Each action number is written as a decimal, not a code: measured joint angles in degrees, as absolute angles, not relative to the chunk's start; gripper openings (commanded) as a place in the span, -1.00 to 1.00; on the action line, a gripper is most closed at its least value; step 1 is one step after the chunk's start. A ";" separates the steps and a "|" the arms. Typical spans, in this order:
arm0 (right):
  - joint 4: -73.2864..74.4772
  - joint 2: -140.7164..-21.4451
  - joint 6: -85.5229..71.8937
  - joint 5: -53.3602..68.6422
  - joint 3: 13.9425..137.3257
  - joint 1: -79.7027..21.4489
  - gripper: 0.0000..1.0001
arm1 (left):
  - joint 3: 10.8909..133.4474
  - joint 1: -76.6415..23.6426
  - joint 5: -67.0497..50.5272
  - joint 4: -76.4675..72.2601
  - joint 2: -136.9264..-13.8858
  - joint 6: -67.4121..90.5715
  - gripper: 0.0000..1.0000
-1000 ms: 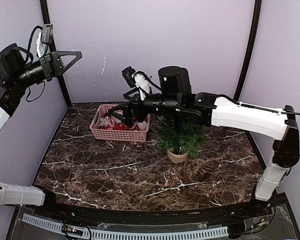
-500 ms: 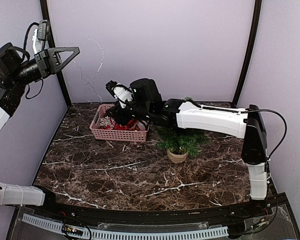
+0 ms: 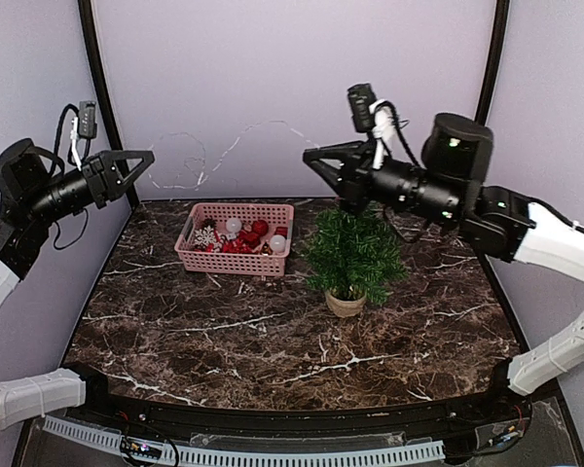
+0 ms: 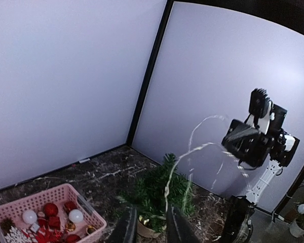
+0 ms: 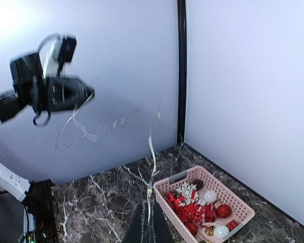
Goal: Decorate the small christmas tree
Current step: Pass from the left arm to the right, then pass from the right arm to the left
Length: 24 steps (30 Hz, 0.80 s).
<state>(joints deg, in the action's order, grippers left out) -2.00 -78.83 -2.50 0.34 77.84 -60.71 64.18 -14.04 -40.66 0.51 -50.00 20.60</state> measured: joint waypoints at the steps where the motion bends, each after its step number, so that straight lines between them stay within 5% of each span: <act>1: -2.35 -74.96 -2.81 -0.12 76.20 -60.71 -1.00 | 61.87 -14.04 -41.04 0.58 -48.95 20.36 -0.17; 6: -3.16 -59.59 -3.62 -4.32 70.94 -60.71 -1.00 | 53.43 -14.04 -41.04 0.69 -46.50 20.08 0.55; 11: -4.97 -46.72 -3.29 -10.90 65.04 -60.71 -1.00 | 47.20 -14.04 -33.98 0.21 -45.36 21.96 0.89; 24: -2.39 -35.27 -1.34 -35.88 58.39 -60.71 -1.00 | 39.59 -14.04 -31.16 -11.40 -61.45 25.98 0.97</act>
<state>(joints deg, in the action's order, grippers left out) -2.39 -35.27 -1.34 -35.88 58.39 -60.71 39.59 -14.04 -31.16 -11.40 -61.45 25.98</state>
